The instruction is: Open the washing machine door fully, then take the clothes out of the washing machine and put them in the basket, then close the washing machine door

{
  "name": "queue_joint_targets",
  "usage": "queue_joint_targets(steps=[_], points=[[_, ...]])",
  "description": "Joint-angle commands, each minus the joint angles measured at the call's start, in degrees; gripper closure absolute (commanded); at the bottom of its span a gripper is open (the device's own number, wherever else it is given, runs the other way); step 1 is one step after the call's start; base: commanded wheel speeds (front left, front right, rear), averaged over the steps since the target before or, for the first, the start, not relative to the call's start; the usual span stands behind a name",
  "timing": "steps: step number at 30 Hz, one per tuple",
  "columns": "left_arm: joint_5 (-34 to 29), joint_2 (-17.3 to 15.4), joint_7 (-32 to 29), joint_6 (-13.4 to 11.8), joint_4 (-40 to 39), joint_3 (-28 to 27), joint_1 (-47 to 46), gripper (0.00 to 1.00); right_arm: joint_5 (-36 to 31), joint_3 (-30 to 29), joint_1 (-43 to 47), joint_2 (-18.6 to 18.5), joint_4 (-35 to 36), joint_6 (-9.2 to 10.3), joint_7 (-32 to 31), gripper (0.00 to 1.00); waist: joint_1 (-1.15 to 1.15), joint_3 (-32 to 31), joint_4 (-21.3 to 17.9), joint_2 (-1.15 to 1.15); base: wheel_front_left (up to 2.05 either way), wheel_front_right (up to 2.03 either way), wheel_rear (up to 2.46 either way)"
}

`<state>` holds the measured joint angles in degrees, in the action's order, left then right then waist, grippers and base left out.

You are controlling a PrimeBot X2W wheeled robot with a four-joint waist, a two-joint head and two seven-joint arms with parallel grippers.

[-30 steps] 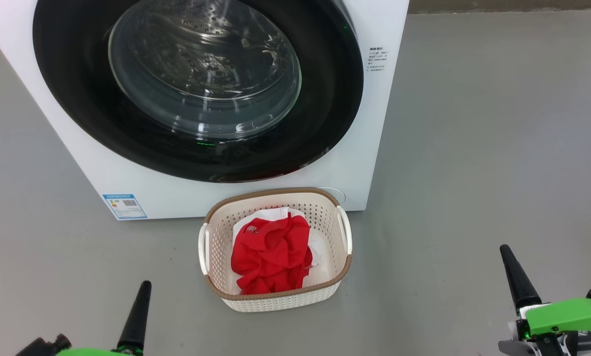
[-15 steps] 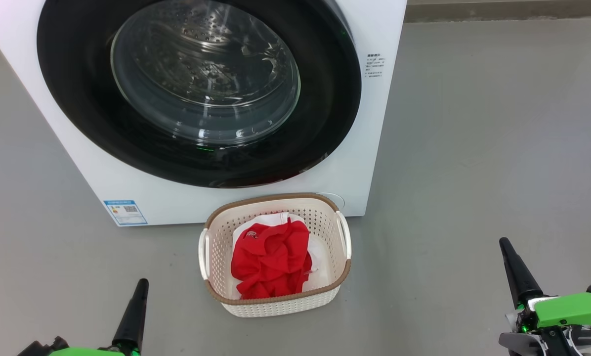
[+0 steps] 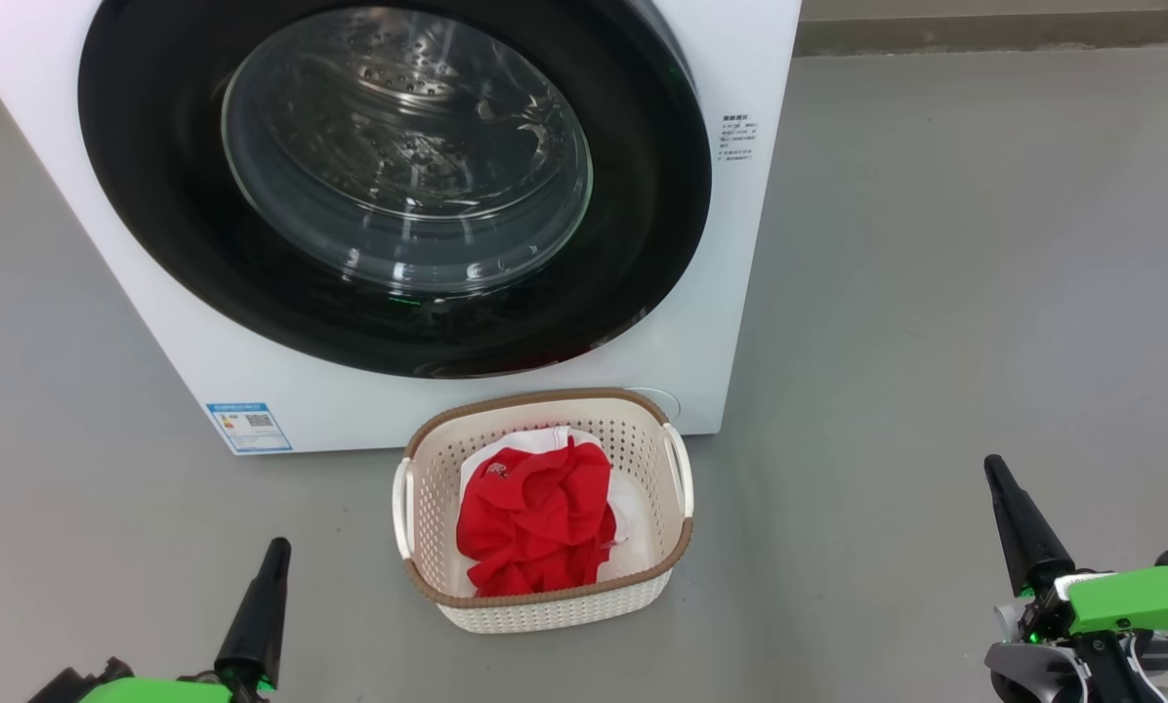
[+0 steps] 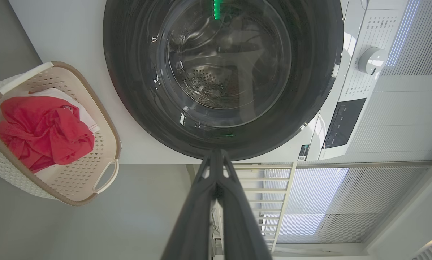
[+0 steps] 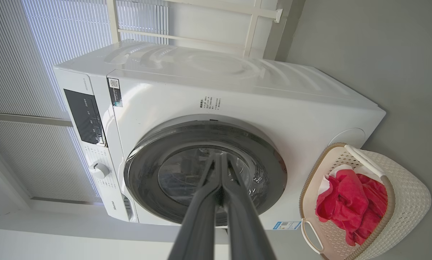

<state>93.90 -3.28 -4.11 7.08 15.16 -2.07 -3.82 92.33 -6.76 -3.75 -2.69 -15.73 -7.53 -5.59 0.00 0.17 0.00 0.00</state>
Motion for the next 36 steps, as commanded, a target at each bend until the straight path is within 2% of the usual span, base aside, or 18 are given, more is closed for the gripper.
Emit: queue_joint_targets(steps=[1, 36], points=[[0.2, -1.2, -0.5, 0.4, -1.2, -2.2, -2.2, 1.0, 0.4, 1.0, -2.4, -0.7, 1.7, 0.04, -0.3, 1.0, 0.0, 0.0, 0.0, 0.0, 0.0, 0.0, 0.0], [-0.5, -0.7, -1.2, 0.4, -1.2, -3.0, -2.2, 1.0, 0.2, 0.6, -2.4, -0.5, 1.7, 0.04, -0.6, 1.0, 0.0, 0.0, 0.0, 0.0, 0.0, 0.0, 0.0]])
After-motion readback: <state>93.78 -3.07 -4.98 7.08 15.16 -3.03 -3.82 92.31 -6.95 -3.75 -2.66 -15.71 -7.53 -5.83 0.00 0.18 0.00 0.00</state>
